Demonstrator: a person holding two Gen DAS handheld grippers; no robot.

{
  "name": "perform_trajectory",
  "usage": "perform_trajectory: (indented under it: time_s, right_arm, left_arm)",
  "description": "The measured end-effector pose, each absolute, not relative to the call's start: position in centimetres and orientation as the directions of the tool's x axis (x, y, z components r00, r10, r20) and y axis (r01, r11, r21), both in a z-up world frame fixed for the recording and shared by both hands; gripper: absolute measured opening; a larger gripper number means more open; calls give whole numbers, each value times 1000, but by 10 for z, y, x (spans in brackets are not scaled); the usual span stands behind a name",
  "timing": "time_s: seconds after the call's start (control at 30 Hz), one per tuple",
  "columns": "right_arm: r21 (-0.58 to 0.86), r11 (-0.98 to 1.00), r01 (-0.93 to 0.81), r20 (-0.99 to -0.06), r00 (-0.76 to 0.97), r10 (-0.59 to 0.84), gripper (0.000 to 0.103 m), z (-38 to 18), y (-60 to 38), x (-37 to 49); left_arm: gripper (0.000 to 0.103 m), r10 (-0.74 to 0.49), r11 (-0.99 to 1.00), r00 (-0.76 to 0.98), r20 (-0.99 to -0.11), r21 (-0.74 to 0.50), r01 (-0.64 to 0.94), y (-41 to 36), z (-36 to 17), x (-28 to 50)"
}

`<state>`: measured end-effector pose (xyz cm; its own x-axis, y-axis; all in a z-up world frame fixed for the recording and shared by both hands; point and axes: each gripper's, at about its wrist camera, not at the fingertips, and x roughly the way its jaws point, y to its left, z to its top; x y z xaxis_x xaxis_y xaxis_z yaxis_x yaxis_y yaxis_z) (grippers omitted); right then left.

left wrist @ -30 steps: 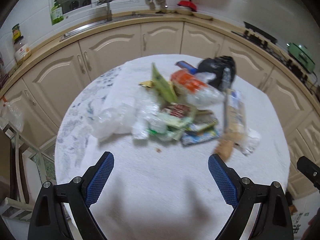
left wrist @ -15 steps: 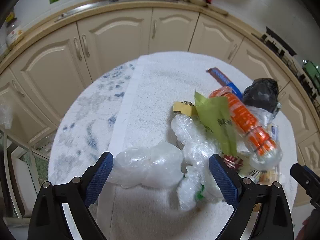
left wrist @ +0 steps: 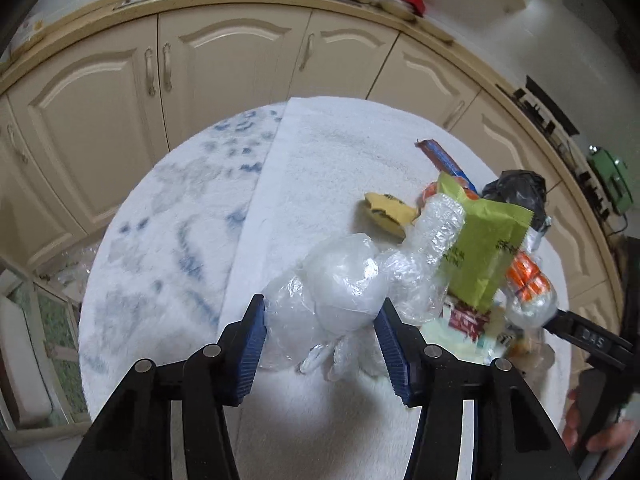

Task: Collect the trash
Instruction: 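Grasp the clear plastic wrap with the left gripper while the right grasps the bread package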

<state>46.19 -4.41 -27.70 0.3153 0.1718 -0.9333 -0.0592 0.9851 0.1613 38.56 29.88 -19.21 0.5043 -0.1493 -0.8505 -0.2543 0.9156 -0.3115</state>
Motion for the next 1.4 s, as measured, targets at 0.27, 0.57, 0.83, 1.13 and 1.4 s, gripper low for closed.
perform_trajectory:
  time_s: [0.27, 0.57, 0.83, 1.13, 1.4]
  right_arm:
    - [183, 979, -88, -933, 297, 202, 99, -278, -46, 448]
    - [180, 979, -97, -932, 302, 201, 99, -273, -47, 436]
    - [191, 978, -82, -931, 302, 207, 99, -273, -56, 435]
    - [178, 979, -102, -938, 284, 200, 99, -280, -50, 445]
    - [127, 986, -112, -938, 308, 155, 34, -280, -41, 455]
  left_arm:
    - [76, -153, 920, 501, -852, -308, -242, 300, -182, 339]
    - [72, -24, 892, 562, -827, -271, -361, 280, -163, 298]
    - [59, -106, 931, 495, -863, -261, -256, 239, -196, 332]
    - [11, -88, 926, 516, -852, -262, -274, 243, -206, 363]
    - [11, -64, 935, 547, -834, -242, -260, 242, -194, 357]
